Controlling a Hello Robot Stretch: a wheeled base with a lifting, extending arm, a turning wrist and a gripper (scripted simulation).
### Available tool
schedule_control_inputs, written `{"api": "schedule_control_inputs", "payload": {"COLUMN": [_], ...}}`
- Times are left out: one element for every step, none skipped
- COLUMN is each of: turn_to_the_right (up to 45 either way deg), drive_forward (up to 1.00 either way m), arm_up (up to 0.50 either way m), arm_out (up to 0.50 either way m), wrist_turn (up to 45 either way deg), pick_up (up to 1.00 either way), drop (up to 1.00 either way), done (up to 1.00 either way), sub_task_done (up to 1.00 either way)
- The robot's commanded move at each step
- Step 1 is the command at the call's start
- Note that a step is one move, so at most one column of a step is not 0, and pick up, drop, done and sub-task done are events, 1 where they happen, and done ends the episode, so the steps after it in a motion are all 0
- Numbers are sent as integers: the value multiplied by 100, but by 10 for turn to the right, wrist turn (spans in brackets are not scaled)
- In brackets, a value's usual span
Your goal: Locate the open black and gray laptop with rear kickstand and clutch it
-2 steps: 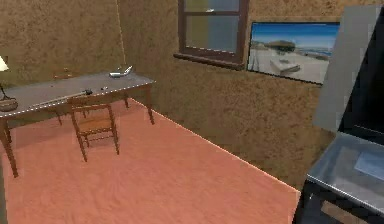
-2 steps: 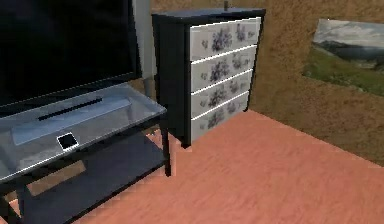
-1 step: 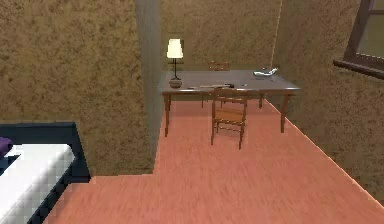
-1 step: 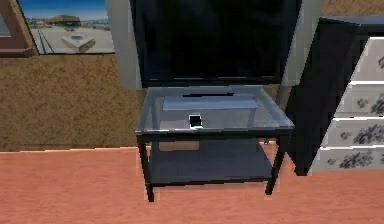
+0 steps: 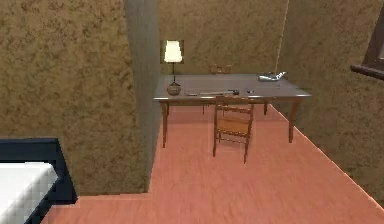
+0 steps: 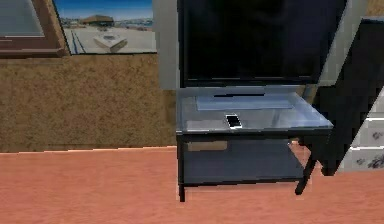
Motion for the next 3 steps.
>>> {"api": "schedule_control_inputs", "payload": {"turn_to_the_right": [-450,0,-210], "drive_forward": [0,30,0], "arm_up": [0,0,0], "arm_out": [0,0,0], "wrist_turn": [0,0,0], "pick_up": [0,0,0], "drop": [0,0,0], "done": [0,0,0], "sub_task_done": [0,0,0]}}
